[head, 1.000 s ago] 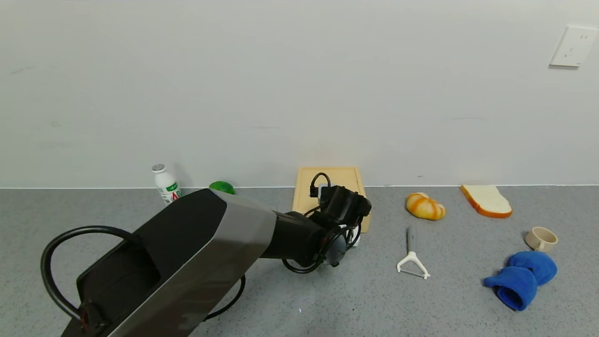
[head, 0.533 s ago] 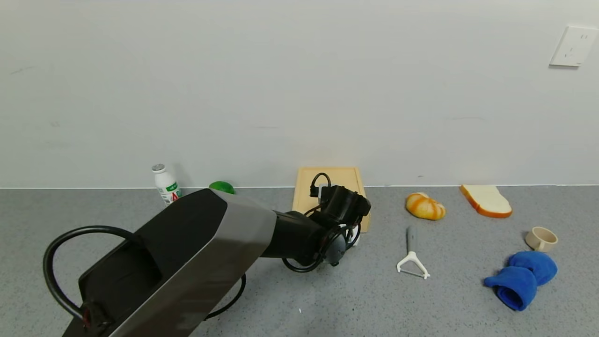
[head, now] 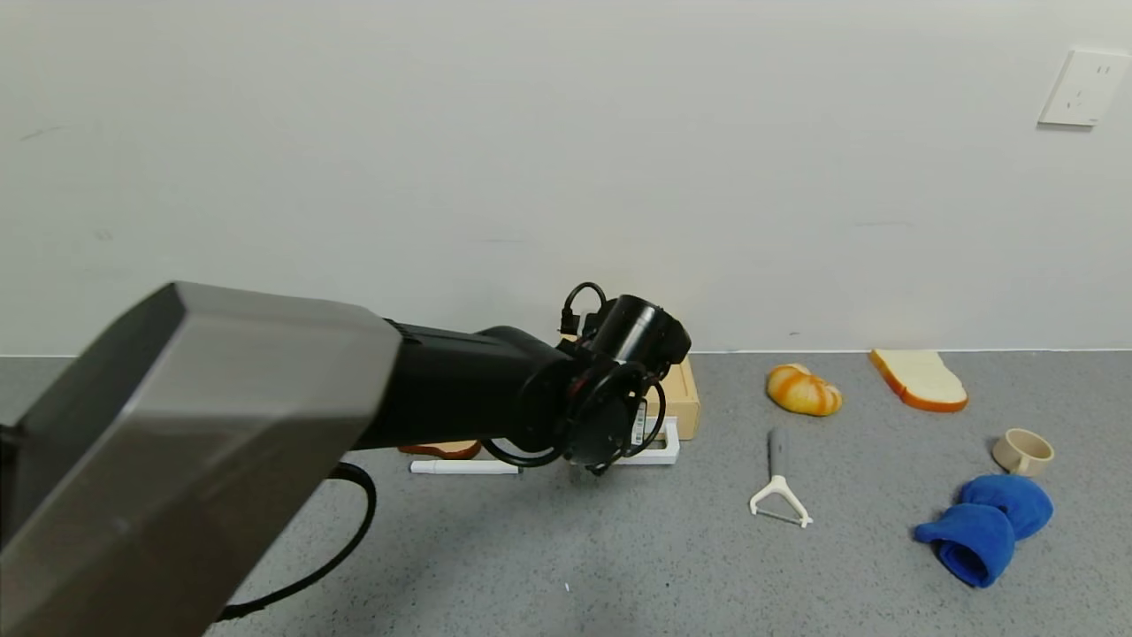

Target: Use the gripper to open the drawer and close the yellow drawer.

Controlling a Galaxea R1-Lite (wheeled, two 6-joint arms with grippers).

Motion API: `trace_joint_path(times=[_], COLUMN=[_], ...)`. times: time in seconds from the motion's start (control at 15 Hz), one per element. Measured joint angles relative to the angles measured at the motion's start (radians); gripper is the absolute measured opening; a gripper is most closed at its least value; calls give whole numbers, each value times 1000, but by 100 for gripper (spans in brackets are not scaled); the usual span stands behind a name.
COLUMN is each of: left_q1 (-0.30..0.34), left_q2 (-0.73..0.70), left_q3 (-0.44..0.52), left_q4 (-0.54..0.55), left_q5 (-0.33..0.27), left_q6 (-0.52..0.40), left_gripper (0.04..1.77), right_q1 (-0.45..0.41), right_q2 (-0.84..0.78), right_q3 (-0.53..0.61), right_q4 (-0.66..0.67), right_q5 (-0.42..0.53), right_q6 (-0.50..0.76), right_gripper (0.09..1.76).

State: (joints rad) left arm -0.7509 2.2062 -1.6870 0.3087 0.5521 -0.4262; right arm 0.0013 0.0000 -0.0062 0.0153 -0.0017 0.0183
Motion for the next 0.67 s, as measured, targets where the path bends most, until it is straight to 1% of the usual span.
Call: trace_joint_path(times=[0.2,0.33,0.4,0.6,0.67], left_q1=[22,54,74,148,173], left_q2=[-119,-193,-231,-336,-365], left_q3=[0,10,21,83,108], left_q4=[94,115,115,107,98], left_q5=[-114,-180,-229,-407,-453], left_q6=[45,71,89,136,140], left_gripper=[11,11,11,11,11], right_q1=[0,0,0,0,0], right_q2=[0,0,0,0,0], right_q3=[0,0,0,0,0], right_q4=[0,0,0,0,0], right_q5=[0,0,0,0,0], right_q6=[0,0,0,0,0], right_gripper=[171,171,171,171,171])
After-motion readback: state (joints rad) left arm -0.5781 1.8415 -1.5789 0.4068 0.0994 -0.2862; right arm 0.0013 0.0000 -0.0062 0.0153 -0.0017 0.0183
